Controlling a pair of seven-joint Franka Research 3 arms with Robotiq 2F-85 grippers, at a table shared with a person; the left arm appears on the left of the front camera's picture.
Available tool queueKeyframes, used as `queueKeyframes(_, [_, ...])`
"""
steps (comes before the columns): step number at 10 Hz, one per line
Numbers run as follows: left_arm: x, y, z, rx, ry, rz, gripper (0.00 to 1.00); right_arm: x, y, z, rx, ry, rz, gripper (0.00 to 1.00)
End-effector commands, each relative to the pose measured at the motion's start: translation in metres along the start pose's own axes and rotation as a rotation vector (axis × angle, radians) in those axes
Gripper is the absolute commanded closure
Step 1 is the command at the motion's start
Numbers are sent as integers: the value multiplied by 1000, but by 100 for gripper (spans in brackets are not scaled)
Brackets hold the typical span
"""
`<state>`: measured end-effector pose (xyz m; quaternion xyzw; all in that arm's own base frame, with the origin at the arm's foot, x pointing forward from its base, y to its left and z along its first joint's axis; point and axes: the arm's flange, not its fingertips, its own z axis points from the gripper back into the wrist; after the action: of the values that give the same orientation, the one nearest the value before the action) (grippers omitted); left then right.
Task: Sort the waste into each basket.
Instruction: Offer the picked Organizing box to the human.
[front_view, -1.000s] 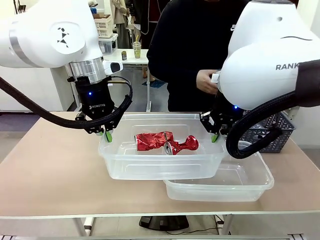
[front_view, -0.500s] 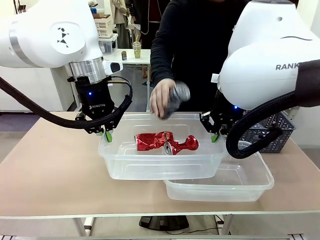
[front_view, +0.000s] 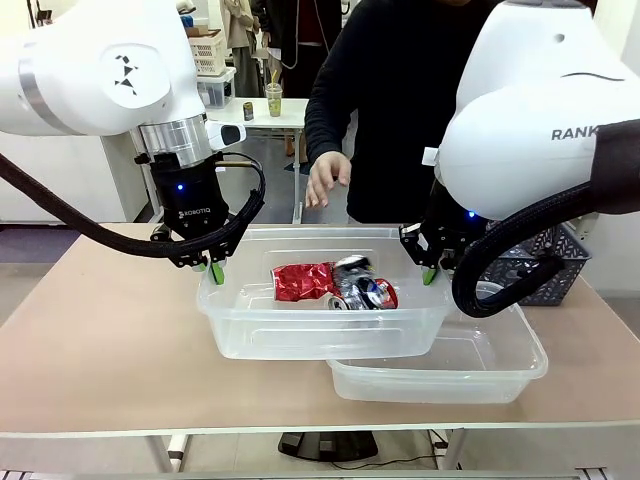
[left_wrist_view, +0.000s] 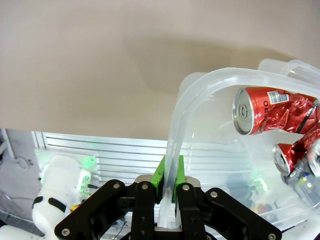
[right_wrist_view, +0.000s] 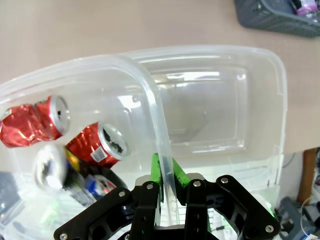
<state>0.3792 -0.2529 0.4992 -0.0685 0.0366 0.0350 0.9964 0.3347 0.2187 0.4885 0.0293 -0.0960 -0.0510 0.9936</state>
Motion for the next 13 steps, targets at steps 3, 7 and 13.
queueKeyframes(3, [-3, 5, 3, -6, -7, 10, 94, 5, -1, 2, 4, 2, 3, 94])
queueKeyframes(7, [-3, 5, 3, -6, -7, 10, 94, 5, -1, 2, 4, 2, 3, 94])
queueKeyframes(13, [84, -36, 51, 51, -114, -74, 94, 81, 48, 38, -88, -91, 1, 94])
